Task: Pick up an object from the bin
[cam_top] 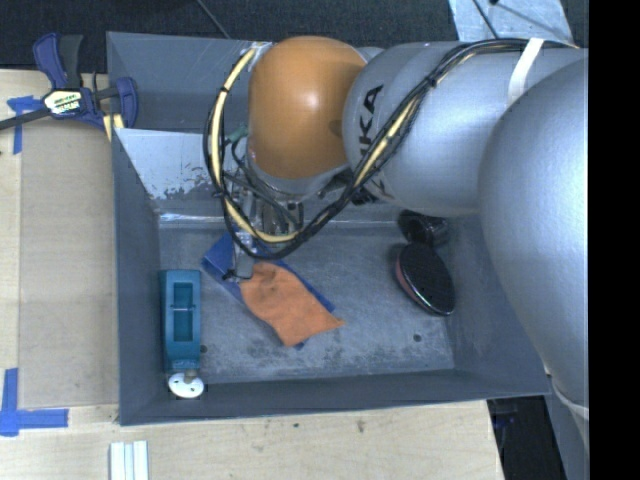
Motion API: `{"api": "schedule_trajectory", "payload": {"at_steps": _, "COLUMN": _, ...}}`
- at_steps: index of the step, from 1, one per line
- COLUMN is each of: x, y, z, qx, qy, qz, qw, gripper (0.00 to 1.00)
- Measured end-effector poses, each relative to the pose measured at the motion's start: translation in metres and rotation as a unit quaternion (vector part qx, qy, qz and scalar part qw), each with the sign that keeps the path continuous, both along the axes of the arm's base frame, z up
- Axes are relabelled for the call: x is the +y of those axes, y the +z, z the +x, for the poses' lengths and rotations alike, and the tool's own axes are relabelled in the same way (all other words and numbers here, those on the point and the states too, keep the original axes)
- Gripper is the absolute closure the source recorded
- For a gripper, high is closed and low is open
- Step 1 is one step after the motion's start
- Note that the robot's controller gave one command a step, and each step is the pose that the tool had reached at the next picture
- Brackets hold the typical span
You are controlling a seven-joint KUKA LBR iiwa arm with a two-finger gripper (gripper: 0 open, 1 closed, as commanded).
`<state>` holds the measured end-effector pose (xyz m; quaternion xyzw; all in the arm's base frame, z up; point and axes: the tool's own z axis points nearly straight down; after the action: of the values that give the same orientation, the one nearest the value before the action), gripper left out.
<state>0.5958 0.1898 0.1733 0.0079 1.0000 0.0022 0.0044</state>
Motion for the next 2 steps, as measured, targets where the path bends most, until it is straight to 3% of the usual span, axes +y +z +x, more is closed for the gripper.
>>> {"api": "schedule_trajectory", "payload": {"at_steps": 1, "x": -0.024, "y": -0.034, "z": -0.012, "qx": 0.0053, "qy": 0.008, "qz": -0.005, "qw": 0.9999, "gripper": 0.00}}
{"api": "schedule_trajectory", "payload": {"at_steps": 2, "x": -0.027, "y": -0.052, "z": 0.006, "qx": 0.0016, "qy": 0.082, "qz": -0.001, "qw": 0.9966, "gripper": 0.00}}
